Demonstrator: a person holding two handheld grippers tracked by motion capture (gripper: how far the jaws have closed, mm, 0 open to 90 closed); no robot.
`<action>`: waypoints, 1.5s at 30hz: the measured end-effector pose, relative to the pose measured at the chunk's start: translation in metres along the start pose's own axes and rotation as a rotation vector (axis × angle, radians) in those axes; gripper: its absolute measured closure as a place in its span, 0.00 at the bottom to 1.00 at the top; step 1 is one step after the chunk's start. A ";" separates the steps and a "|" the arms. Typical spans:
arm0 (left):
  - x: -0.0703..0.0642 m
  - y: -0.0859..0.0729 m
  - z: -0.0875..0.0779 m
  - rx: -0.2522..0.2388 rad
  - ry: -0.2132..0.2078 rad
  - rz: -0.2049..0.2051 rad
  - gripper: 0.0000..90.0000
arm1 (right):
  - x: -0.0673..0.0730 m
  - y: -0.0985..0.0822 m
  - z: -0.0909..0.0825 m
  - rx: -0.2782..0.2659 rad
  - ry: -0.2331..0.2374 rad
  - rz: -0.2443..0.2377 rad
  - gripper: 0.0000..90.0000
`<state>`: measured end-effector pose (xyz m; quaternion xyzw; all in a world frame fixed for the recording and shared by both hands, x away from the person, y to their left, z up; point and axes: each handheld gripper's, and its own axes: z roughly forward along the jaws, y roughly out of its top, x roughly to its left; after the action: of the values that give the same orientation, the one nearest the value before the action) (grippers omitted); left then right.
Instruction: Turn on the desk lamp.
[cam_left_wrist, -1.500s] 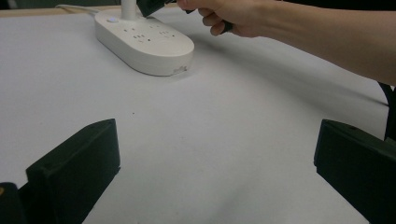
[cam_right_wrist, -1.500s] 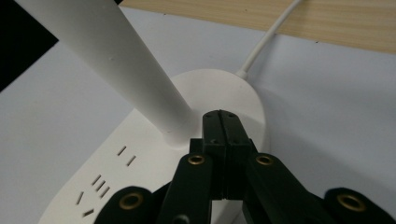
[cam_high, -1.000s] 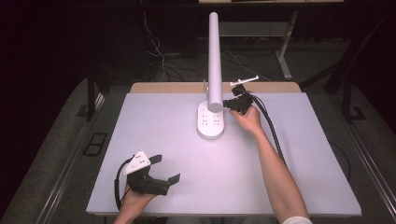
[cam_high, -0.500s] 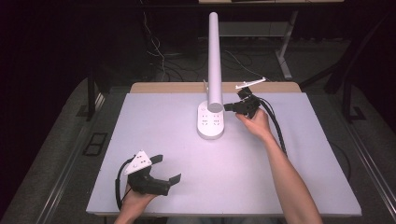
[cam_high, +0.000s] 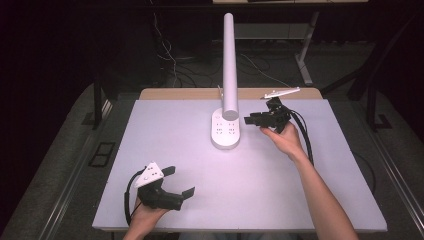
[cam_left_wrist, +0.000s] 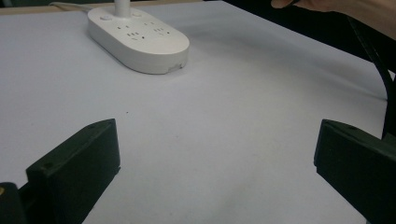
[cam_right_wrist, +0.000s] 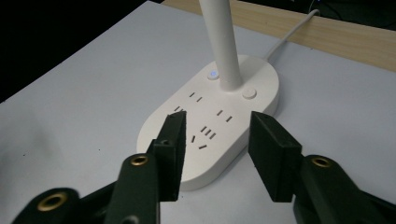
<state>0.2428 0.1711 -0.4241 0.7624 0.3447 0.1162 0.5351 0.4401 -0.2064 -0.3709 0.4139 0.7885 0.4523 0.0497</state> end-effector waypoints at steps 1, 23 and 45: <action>0.000 0.000 0.000 0.000 0.000 0.000 0.00 | 0.003 -0.003 -0.007 -0.011 -0.009 -0.001 0.53; -0.002 0.000 0.000 -0.002 0.003 0.000 0.00 | 0.029 -0.048 -0.075 -0.075 -0.022 -0.027 0.01; -0.001 -0.001 0.000 -0.001 0.012 -0.003 0.00 | 0.053 -0.136 -0.113 -0.105 -0.016 -0.016 0.01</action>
<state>0.2415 0.1710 -0.4245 0.7610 0.3489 0.1202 0.5335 0.2716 -0.2788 -0.3917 0.4081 0.7663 0.4896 0.0812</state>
